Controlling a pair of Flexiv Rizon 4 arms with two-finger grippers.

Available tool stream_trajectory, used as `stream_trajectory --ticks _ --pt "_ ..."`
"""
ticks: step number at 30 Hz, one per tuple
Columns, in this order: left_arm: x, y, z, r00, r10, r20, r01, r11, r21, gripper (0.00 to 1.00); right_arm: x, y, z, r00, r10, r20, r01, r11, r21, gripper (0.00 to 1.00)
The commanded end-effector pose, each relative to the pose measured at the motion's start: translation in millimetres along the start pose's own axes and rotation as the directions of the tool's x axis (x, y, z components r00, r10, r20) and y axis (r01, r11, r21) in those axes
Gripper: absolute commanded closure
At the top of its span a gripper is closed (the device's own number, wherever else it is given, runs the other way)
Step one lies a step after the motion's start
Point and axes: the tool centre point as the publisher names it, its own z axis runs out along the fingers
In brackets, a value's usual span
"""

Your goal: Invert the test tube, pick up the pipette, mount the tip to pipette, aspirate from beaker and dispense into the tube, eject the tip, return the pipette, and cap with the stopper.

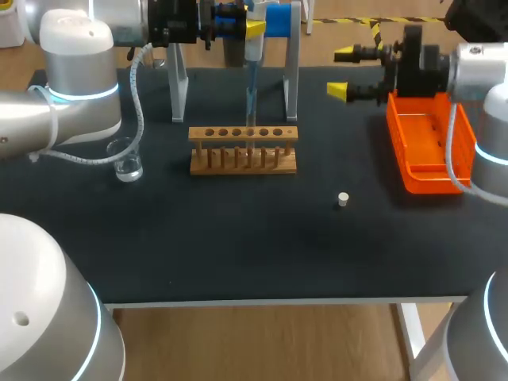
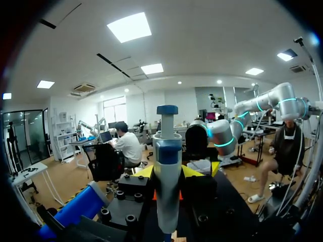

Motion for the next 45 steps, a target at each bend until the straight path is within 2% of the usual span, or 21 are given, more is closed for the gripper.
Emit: stream_trajectory --ticks 1,7,13,23,45 --pt "-0.7 -0.5 -1 1.0 -0.001 -0.003 0.001 1.0 -0.001 1.0 -2 -23 17 1.0 0.014 0.004 -0.014 1.0 0.007 0.0" --pt "-0.7 -0.5 -1 1.0 -0.001 -0.003 0.001 1.0 -0.001 1.0 -3 -45 34 1.0 -0.015 0.011 0.014 0.999 0.052 0.0" --pt "-0.7 -0.5 -1 1.0 -0.001 -0.003 0.001 1.0 -0.001 1.0 -11 -61 52 0.997 -0.07 -0.014 0.071 0.997 0.03 0.0" --pt "-0.7 -0.5 -1 1.0 -0.001 -0.003 0.001 1.0 -0.001 1.0 -23 -67 80 0.991 -0.117 -0.068 0.117 0.993 0.01 0.0" --pt "-0.7 -0.5 -1 1.0 -0.001 -0.003 0.001 1.0 -0.001 1.0 -38 -83 142 0.982 -0.096 -0.162 0.104 0.994 0.039 0.0"
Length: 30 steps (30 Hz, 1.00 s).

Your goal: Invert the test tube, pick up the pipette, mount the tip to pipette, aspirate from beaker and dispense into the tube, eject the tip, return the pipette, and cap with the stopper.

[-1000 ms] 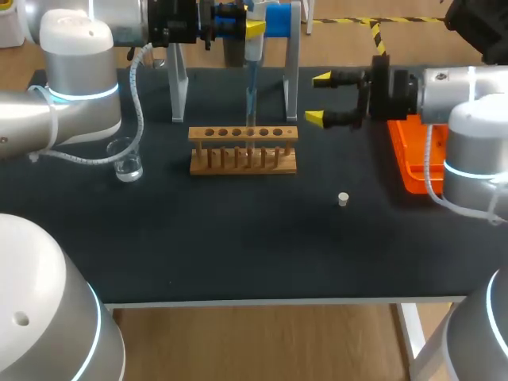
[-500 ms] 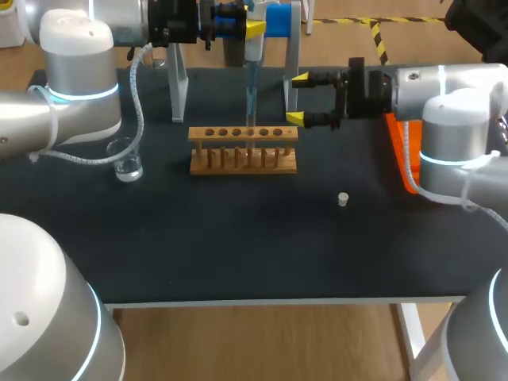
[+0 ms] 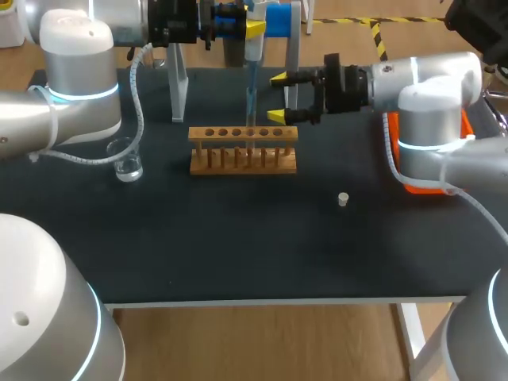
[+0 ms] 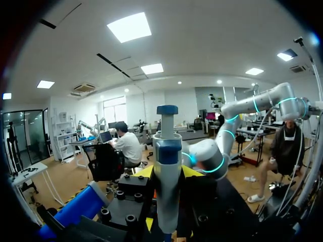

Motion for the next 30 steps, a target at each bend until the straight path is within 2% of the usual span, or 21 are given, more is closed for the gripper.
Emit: stream_trajectory --ticks 1,12,21,30 --pt "-0.7 -0.5 -1 1.0 -0.001 -0.003 0.001 1.0 -0.001 1.0 -9 -4 16 1.0 0.005 -0.022 -0.005 1.0 0.002 0.0" --pt "-0.7 -0.5 -1 1.0 -0.001 -0.003 0.001 1.0 -0.001 1.0 -12 -8 43 0.996 0.017 -0.084 -0.016 1.0 0.021 0.0" --pt "-0.7 -0.5 -1 1.0 -0.001 -0.003 0.001 1.0 -0.001 1.0 -23 -4 58 0.983 -0.008 -0.185 0.016 0.999 0.041 0.0" --pt "-0.7 -0.5 -1 1.0 -0.001 -0.003 0.001 1.0 -0.001 1.0 -22 -9 64 0.984 -0.007 -0.18 0.019 0.998 0.065 0.0"
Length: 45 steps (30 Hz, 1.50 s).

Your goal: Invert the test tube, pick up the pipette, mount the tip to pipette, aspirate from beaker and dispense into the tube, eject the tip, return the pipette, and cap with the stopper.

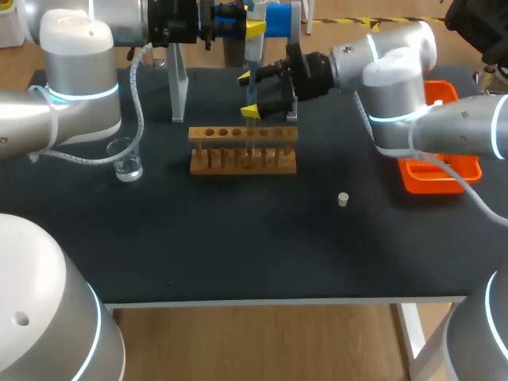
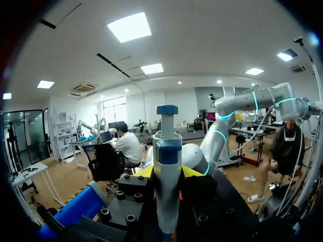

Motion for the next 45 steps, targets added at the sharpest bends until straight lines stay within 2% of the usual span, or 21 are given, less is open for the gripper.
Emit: stream_trajectory --ticks 1,10,22,45 --pt "-0.7 -0.5 -1 1.0 -0.001 -0.003 0.001 1.0 -0.001 1.0 -1 -2 3 1.0 -0.003 -0.002 0.003 1.0 0.009 0.0" --pt "-0.7 -0.5 -1 1.0 -0.001 -0.003 0.001 1.0 -0.001 1.0 12 -6 9 1.0 -0.021 0.017 0.02 0.998 0.055 0.0" --pt "-0.7 -0.5 -1 1.0 -0.001 -0.003 0.001 1.0 -0.001 1.0 20 -12 9 0.995 -0.02 0.099 0.011 0.995 0.099 0.0" --pt "-0.7 -0.5 -1 1.0 -0.001 -0.003 0.001 1.0 -0.001 1.0 34 -19 16 0.989 -0.039 0.144 0.016 0.988 0.156 0.0"
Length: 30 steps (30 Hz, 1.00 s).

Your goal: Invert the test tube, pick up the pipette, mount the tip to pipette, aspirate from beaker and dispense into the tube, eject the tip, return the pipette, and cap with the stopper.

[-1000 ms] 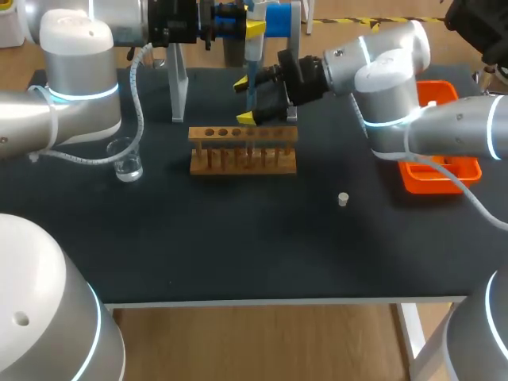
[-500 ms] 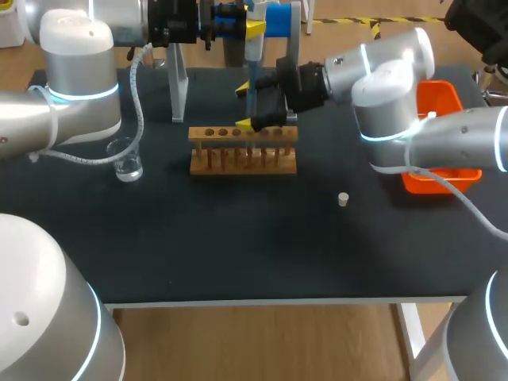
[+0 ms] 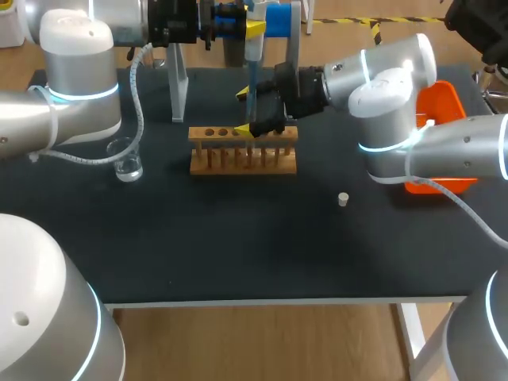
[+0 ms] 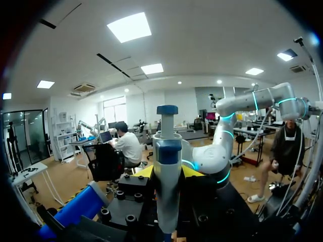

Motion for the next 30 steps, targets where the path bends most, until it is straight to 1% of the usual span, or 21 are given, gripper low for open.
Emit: stream_trajectory --ticks 1,18,30 --pt "-0.7 -0.5 -0.7 1.0 -0.001 -0.003 0.001 1.0 -0.001 1.0 4.4 -1.2 2.8 1.0 -0.004 0.015 0.003 1.0 0.01 0.0" --pt "-0.7 -0.5 -0.7 1.0 -0.001 -0.003 0.001 1.0 -0.001 1.0 -1.5 -3.7 4.2 0.999 0.024 0.042 -0.025 1.0 0.008 0.0" --pt "-0.7 -0.5 -0.7 1.0 -0.001 -0.003 0.001 1.0 -0.001 1.0 -3.2 -4.9 4.3 0.999 0.023 0.045 -0.024 0.999 0.025 0.0"
